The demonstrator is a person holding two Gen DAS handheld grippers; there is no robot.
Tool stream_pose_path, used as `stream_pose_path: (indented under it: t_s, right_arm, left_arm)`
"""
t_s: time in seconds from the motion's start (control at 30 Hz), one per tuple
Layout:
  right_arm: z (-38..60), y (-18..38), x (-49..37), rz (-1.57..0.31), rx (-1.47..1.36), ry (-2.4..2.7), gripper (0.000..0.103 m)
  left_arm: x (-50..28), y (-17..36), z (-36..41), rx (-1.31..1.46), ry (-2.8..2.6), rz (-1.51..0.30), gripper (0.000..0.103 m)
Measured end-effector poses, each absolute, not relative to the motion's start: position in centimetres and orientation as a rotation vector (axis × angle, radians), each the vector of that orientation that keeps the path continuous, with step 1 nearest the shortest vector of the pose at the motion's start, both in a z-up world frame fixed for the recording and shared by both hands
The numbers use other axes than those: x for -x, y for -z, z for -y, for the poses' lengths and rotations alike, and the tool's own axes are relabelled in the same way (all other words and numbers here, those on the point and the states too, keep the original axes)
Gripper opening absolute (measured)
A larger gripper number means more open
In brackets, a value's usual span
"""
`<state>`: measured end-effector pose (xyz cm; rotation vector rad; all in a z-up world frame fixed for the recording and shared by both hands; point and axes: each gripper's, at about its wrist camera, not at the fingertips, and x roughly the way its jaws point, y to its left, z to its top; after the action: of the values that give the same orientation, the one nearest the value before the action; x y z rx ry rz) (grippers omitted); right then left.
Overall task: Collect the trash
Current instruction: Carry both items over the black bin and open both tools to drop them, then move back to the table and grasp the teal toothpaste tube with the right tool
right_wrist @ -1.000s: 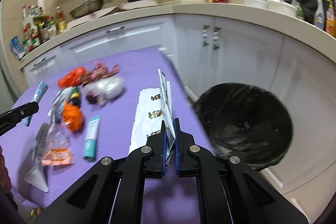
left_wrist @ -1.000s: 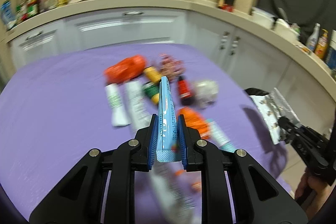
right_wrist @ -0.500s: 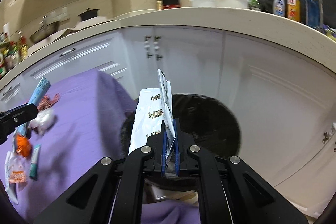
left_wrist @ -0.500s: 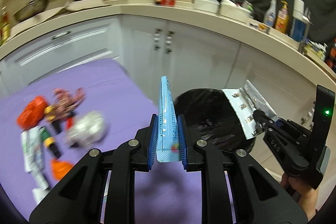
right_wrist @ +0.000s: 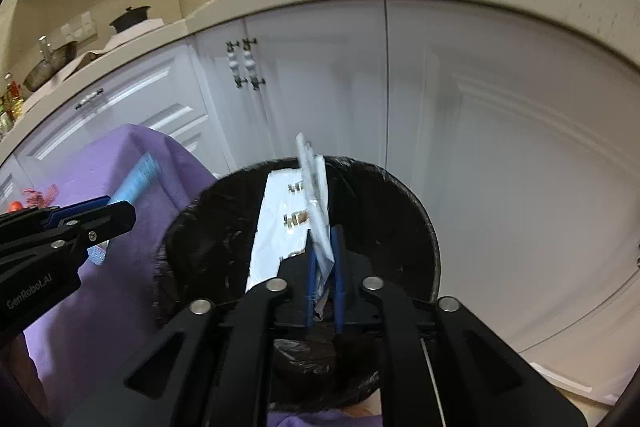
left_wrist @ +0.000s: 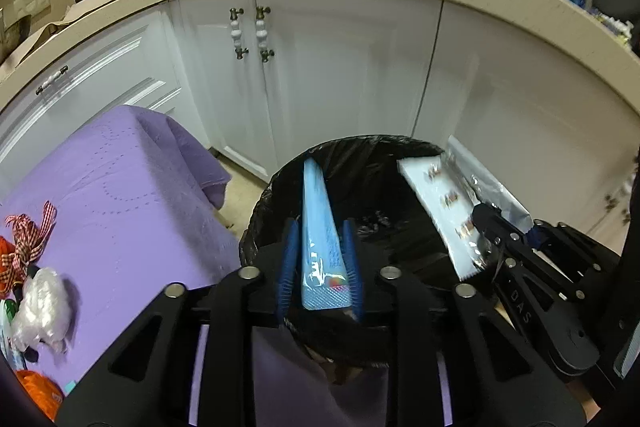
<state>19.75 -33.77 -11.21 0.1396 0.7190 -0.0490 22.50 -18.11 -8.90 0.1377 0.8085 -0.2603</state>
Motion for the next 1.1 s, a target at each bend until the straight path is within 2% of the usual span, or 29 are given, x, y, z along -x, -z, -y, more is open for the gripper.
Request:
stream_pose_path:
  t_s: [0.03, 0.1, 0.4, 0.53, 0.67, 1.1]
  right_arm:
    - [33.9, 11.5, -19.9, -0.722, -0.141, 0.054, 0.033]
    - [34.1, 11.8, -19.9, -0.722, -0.146, 0.062, 0.038]
    - [34.5, 11.4, -19.3, -0.71, -0.157, 0.078, 0.041]
    - [34.0, 10.4, -18.3, -0.693, -0.159, 0.07, 0.043]
    - [32.2, 9.1, -16.7, -0.67, -0.151, 0.038, 0.044]
    - [23.8, 6.2, -13.0, -0.642, -0.106, -0.15, 0.046]
  left_arm:
    - [-22.7, 9.1, 18.3, -0.141, 0.252, -0.813, 0.044]
    - [-23.0, 9.4, 18.3, -0.131, 0.241, -0.816, 0.055]
    - [-23.2, 8.7, 17.6, -0.098, 0.218, -0.805, 0.057]
    - [-21.7, 7.2, 16.5, -0.085, 0.21, -0.77, 0.062]
    - [-19.7, 5.7, 14.8, -0.073, 0.19, -0.735, 0.062]
    - [-11.7, 2.8, 3.5, 0.01, 0.013, -0.673, 0.063]
